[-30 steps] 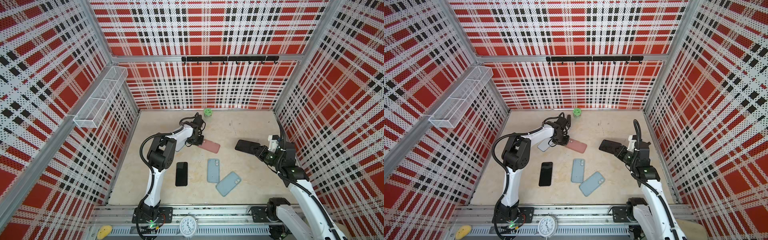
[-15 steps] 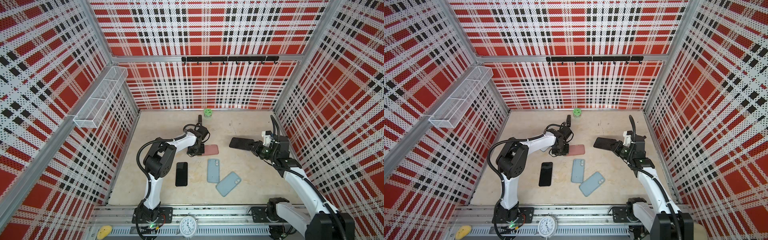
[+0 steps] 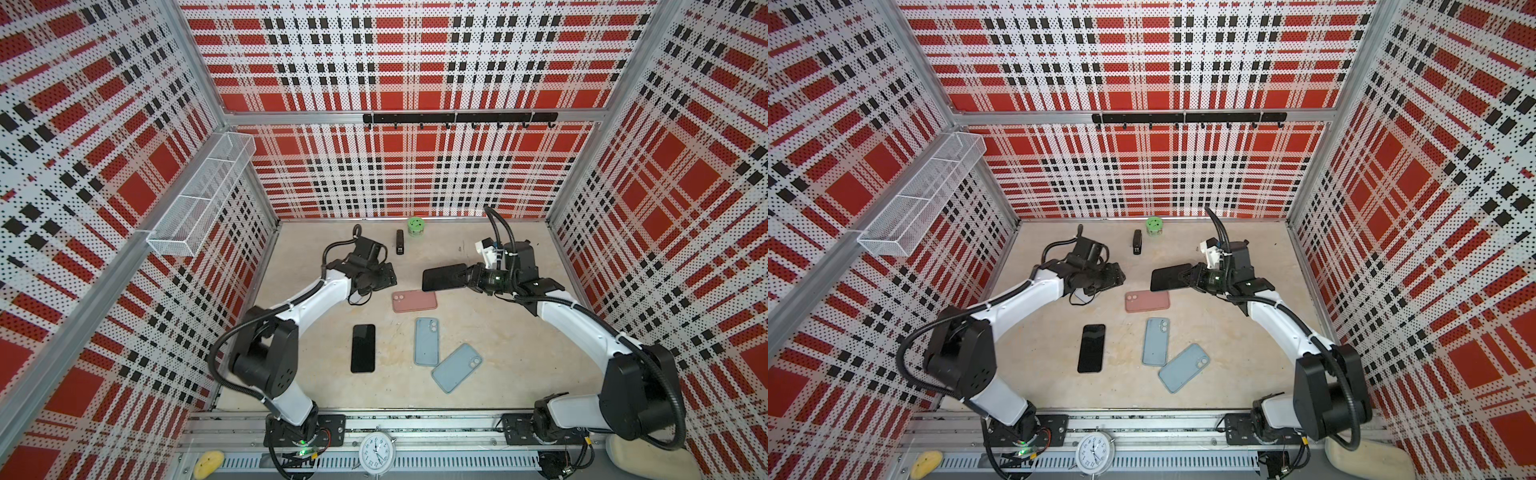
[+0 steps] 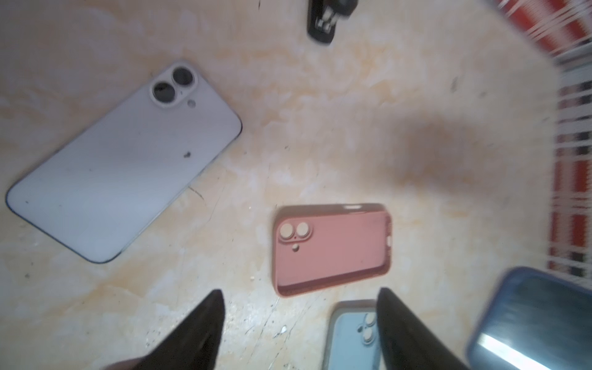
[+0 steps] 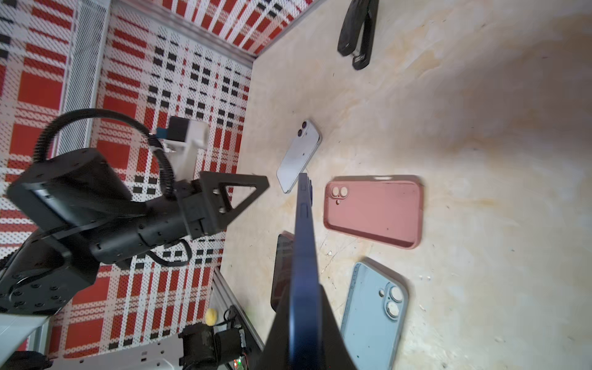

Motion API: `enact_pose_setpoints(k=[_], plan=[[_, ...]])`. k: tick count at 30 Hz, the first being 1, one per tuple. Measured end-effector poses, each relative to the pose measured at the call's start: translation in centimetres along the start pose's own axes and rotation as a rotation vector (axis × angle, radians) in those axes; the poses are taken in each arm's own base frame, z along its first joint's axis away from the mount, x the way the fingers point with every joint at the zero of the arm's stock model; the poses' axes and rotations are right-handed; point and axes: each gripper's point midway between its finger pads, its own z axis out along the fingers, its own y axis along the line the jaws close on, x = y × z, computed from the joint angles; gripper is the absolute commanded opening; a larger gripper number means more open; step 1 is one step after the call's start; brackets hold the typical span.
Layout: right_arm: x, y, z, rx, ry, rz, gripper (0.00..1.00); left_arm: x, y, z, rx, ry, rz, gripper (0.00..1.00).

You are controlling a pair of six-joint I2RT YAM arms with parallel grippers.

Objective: Put the phone into the phone case
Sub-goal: 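Carry the blue phone over the pink case with the right gripper while the left follows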

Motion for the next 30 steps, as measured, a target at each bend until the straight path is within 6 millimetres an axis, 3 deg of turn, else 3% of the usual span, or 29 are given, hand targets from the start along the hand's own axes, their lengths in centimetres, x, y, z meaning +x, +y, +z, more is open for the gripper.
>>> enact_pose_setpoints(k=[4, 9, 20, 24, 30], plan=[[0.4, -0.6, 2.7, 0.006, 0.069, -0.007, 0.00, 0.7, 0.6, -0.5, 0.153, -0.035, -0.079, 1.00], [0.9, -2.1, 5.4, 0.041, 0.148, 0.014, 0.00, 3.8, 0.5, 1.1, 0.269, 0.026, -0.101, 1.00], [2.3, -3.2, 10.4, 0.064, 0.256, 0.016, 0.00, 6.5, 0.8, 4.9, 0.398, 0.051, -0.202, 1.00], [3.1, -4.1, 11.6, 0.076, 0.285, 0.034, 0.00, 7.1, 0.3, 6.5, 0.432, 0.059, -0.224, 1.00], [3.2, -4.8, 12.1, 0.085, 0.293, 0.046, 0.00, 6.7, -0.9, 7.4, 0.500, 0.024, -0.230, 1.00]])
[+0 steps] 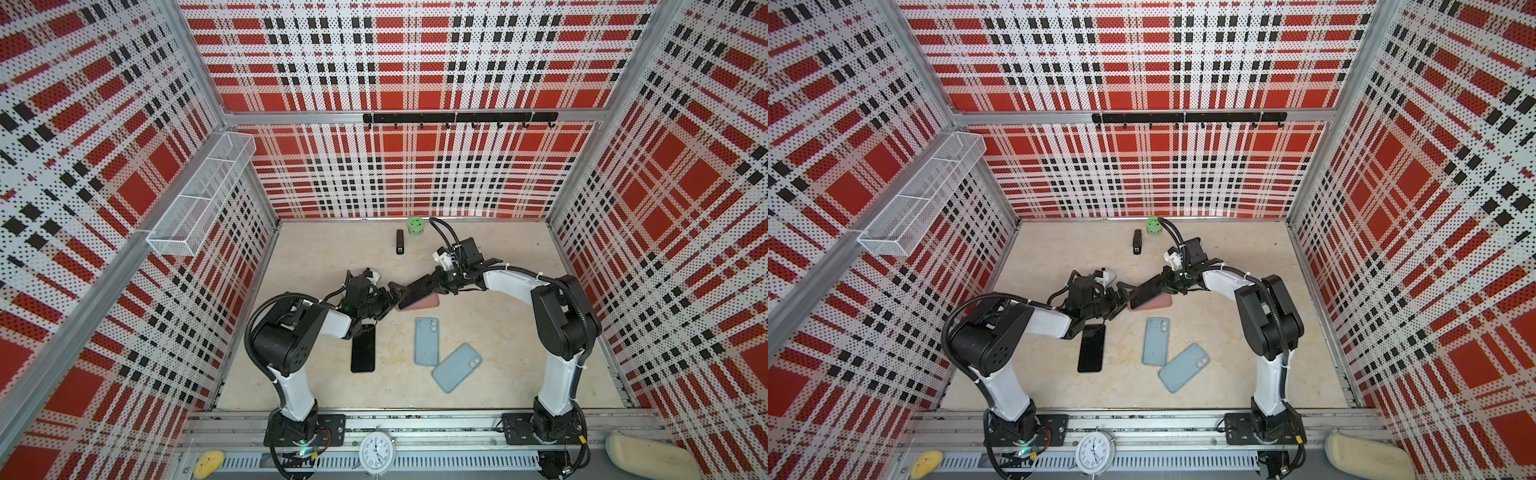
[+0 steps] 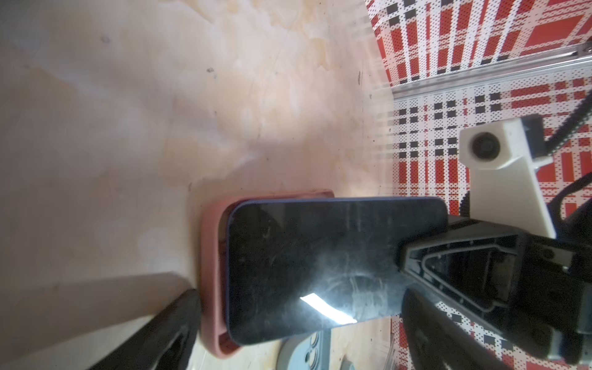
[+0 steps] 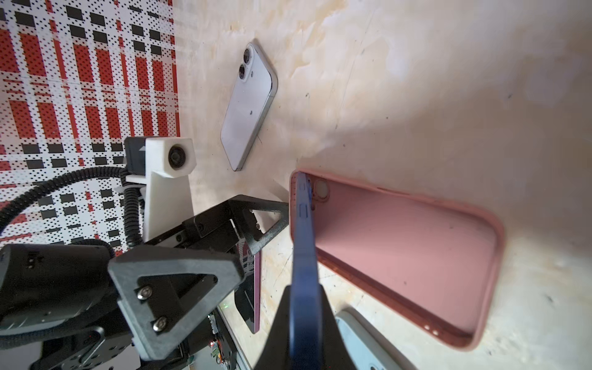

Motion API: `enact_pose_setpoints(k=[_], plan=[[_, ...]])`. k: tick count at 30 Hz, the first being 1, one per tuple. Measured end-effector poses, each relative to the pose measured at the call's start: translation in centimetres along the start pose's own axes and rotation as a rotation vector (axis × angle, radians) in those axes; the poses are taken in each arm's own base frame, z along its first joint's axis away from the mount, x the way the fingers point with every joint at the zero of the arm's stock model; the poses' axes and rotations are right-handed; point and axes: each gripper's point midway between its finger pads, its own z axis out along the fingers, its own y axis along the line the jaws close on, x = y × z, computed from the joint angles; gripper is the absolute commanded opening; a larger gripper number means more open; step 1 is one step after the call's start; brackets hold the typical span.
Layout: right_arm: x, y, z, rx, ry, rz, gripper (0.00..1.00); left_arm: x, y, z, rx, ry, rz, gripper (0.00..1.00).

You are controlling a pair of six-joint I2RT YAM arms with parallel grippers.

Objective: Put the phone into the phone case

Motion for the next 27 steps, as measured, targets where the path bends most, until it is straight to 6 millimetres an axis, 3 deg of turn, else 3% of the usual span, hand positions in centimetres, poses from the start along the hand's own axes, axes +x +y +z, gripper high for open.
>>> enact_pose_setpoints(k=[14, 24, 27], plan=[[-0.6, -0.9, 0.6, 0.000, -0.002, -0.003, 0.00, -0.3, -0.1, 0.4, 0.032, -0.030, -0.004, 1.00], [-1.2, -0.9, 1.2, -0.007, 0.006, -0.025, 0.00, -1.7, 0.1, 0.7, 0.001, -0.019, 0.045, 1.00], [-1.3, -0.9, 1.2, -0.003, 0.007, -0.027, 0.04, -1.9, 0.1, 1.0, -0.028, -0.004, 0.077, 1.00]])
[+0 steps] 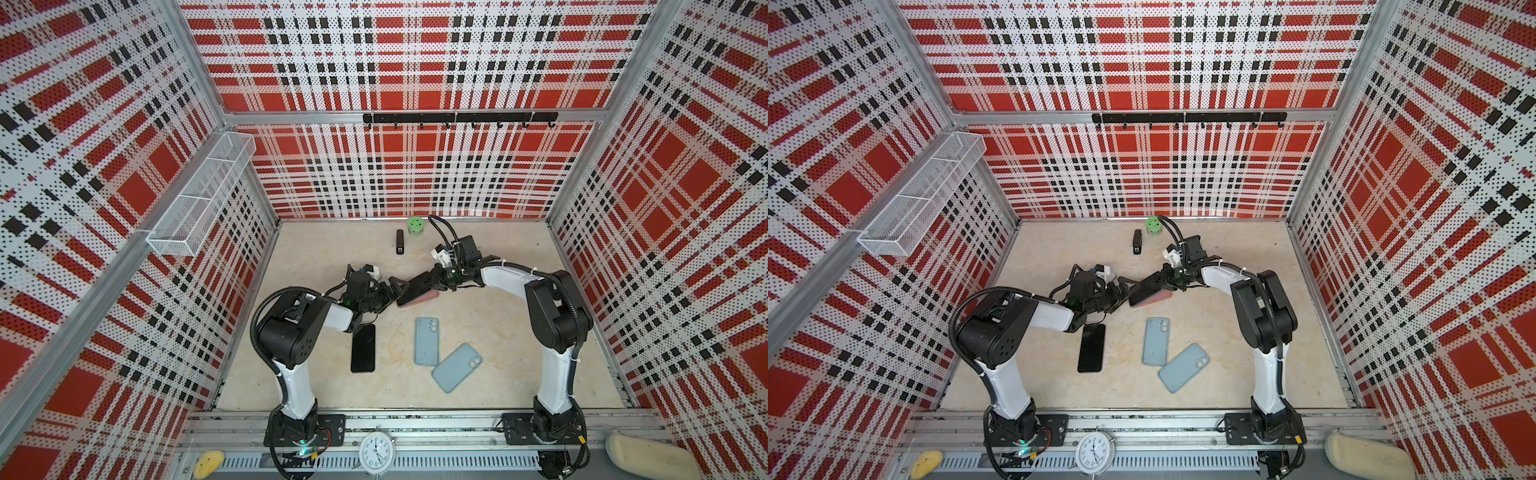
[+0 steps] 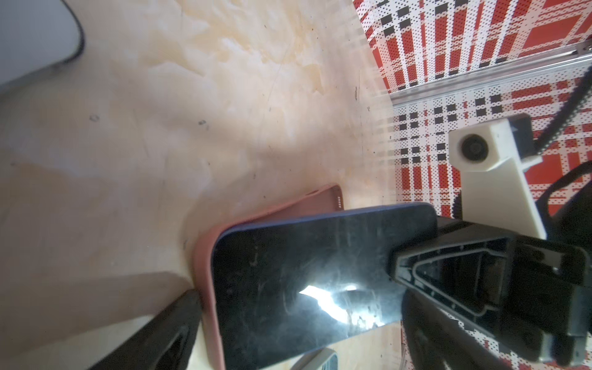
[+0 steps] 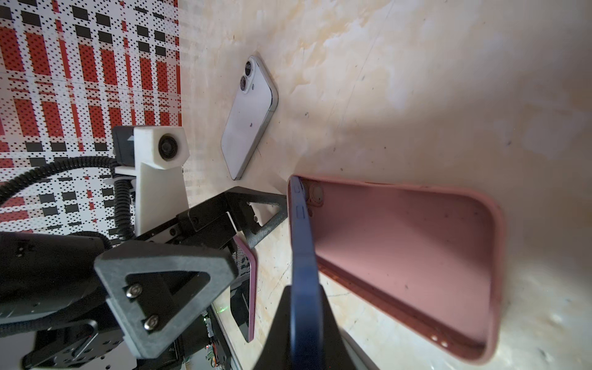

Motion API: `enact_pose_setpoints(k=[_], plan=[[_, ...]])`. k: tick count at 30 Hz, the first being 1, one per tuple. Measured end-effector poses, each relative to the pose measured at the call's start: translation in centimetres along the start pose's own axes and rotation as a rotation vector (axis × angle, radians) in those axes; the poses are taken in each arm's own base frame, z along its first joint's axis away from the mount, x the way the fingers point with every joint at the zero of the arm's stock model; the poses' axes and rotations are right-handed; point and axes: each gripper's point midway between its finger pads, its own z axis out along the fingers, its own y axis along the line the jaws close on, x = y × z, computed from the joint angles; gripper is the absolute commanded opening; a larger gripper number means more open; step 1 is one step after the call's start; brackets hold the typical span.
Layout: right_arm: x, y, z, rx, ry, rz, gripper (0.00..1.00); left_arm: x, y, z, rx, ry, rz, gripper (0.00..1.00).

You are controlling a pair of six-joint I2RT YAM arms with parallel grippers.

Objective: Put the phone into the phone case

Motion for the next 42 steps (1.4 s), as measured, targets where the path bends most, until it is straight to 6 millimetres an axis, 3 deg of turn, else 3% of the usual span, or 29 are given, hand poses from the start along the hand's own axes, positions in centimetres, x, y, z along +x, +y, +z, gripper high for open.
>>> enact_pose_setpoints(k=[6, 10, 16, 31, 42], plan=[[-0.1, -1.2, 0.1, 0.066, -0.017, 0.007, 0.24, -0.2, 0.0, 0.3, -0.036, 0.030, 0.043, 0.99], [-0.1, -2.9, 0.5, 0.130, -0.023, 0.029, 0.29, -0.1, 0.0, 0.4, -0.045, 0.043, 0.054, 1.00], [-0.3, -3.5, 0.6, 0.168, -0.042, 0.032, 0.33, -0.1, -0.1, 0.6, -0.044, 0.055, 0.068, 1.00], [-0.4, -5.7, 0.2, 0.278, -0.076, 0.049, 0.61, 0.3, -0.7, 1.4, -0.043, 0.119, 0.133, 0.99], [-0.6, -5.9, 0.0, 0.305, -0.091, 0.024, 0.62, 0.4, -0.9, 1.9, -0.045, 0.151, 0.152, 0.99]])
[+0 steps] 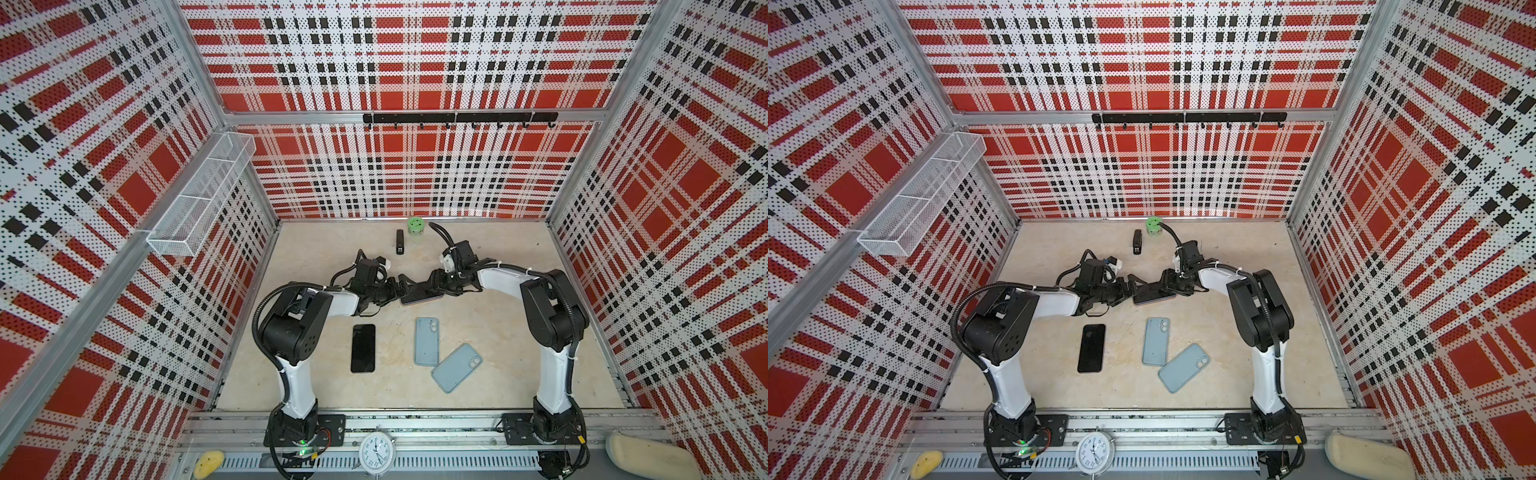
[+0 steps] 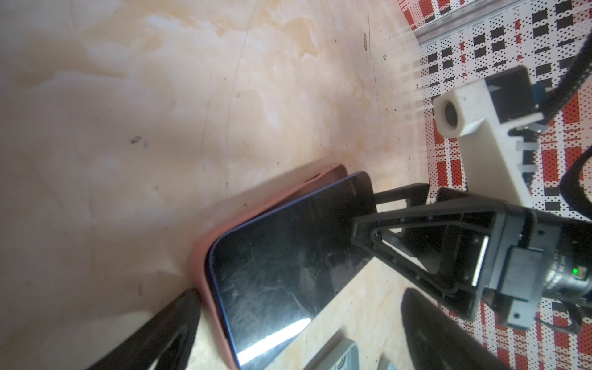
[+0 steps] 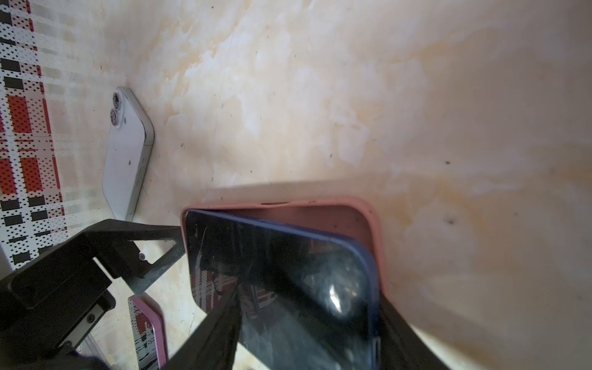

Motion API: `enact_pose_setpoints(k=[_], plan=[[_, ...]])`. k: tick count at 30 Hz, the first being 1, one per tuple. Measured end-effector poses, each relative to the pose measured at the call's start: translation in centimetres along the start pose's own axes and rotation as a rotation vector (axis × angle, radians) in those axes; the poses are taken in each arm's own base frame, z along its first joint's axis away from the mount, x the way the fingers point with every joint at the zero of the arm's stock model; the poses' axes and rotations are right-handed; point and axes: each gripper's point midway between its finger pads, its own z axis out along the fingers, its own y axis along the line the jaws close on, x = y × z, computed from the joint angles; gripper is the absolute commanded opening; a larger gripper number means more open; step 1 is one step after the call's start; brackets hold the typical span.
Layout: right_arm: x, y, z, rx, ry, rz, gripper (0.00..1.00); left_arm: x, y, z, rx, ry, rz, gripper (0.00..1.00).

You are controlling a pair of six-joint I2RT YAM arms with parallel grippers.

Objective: Put the phone into the phone case

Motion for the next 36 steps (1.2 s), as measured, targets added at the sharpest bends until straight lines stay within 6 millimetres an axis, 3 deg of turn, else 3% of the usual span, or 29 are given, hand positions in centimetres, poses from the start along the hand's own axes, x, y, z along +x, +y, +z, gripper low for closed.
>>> enact_pose_setpoints(k=[24, 36], plan=[[-1.1, 0.0, 0.8, 0.111, -0.023, -0.161, 0.65, -0.3, -0.2, 0.4, -0.007, 0.030, 0.016, 1.00], [-1.3, -0.4, -0.4, 0.173, -0.050, -0.193, 0.85, -0.9, 0.6, -0.4, -0.021, 0.019, 0.000, 1.00]])
